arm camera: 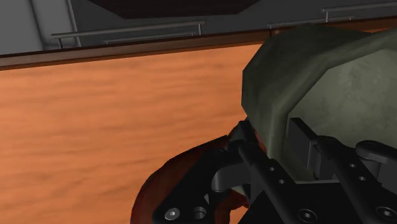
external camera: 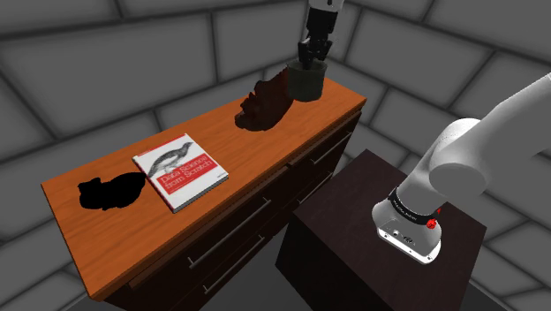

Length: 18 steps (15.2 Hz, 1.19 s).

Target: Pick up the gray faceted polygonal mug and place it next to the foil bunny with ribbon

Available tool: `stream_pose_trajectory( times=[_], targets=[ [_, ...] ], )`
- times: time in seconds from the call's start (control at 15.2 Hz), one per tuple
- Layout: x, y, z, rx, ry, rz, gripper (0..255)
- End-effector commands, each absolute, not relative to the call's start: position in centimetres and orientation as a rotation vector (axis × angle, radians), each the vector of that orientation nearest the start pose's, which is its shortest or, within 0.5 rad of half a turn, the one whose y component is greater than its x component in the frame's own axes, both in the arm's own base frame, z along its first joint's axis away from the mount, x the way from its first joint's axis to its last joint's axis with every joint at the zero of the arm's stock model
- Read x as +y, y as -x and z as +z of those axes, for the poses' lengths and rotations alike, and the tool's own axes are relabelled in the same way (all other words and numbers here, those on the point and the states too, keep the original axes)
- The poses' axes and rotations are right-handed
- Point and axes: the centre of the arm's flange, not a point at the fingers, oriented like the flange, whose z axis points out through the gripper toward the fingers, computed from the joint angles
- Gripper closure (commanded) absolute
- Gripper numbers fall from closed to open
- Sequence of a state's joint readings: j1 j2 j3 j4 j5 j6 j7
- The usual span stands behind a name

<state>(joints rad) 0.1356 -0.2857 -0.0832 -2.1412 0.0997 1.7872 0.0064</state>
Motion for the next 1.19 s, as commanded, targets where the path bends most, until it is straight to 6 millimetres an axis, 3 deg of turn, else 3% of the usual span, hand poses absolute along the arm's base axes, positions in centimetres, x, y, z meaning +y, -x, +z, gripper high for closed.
stream_pose_trajectory(
  times=[0.0,1.12],
  targets=[
    [5.8,-45.7,51.7,-0.039,3.021,0.110,255],
    [28.1,-43.5,51.7,-0.039,3.021,0.110,255]
  ],
)
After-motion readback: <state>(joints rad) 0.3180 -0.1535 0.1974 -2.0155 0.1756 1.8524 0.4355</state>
